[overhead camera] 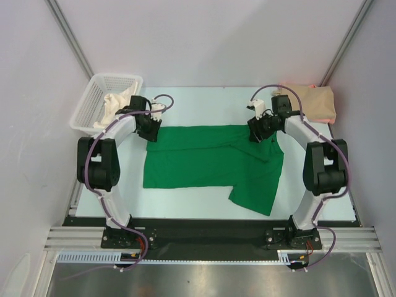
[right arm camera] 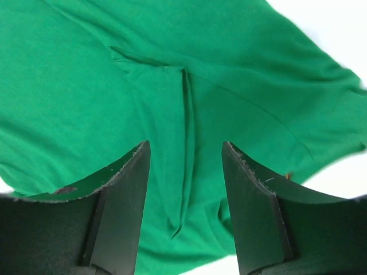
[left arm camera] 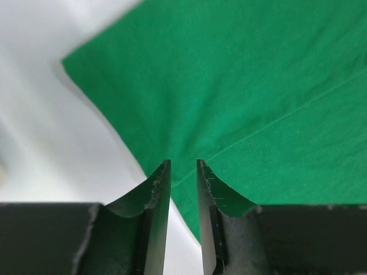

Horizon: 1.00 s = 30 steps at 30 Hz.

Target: Fold and stack the t-shirts

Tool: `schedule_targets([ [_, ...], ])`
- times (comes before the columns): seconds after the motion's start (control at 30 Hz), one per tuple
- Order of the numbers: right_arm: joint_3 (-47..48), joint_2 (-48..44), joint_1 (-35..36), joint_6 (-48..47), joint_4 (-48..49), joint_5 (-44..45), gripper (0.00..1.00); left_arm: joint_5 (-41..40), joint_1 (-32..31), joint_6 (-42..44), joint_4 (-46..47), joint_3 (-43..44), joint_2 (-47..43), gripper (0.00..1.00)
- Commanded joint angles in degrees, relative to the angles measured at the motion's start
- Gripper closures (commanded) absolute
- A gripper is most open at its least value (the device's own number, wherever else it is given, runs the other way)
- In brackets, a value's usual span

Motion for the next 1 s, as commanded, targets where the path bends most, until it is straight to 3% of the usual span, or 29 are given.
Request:
schedule_targets([
  [0.0, 6.94, 4.79, -0.41, -2.93, -5.86, -5.02, 0.42, 1.97, 0.46, -0.70, -0.66, 0.28, 0.53, 0.72],
  [0.57, 13.72, 16.93, 0.90, -1.88, -2.18, -1.69, 0.52, 0.21, 0.38, -0.70, 0.22, -4.38, -2.81, 0.75],
  [0.97, 8.81, 12.12, 4.77, -2.50, -3.67, -1.51, 0.57, 0.65, 0.46, -0.70, 1.36, -6.49, -5.36, 0.75],
])
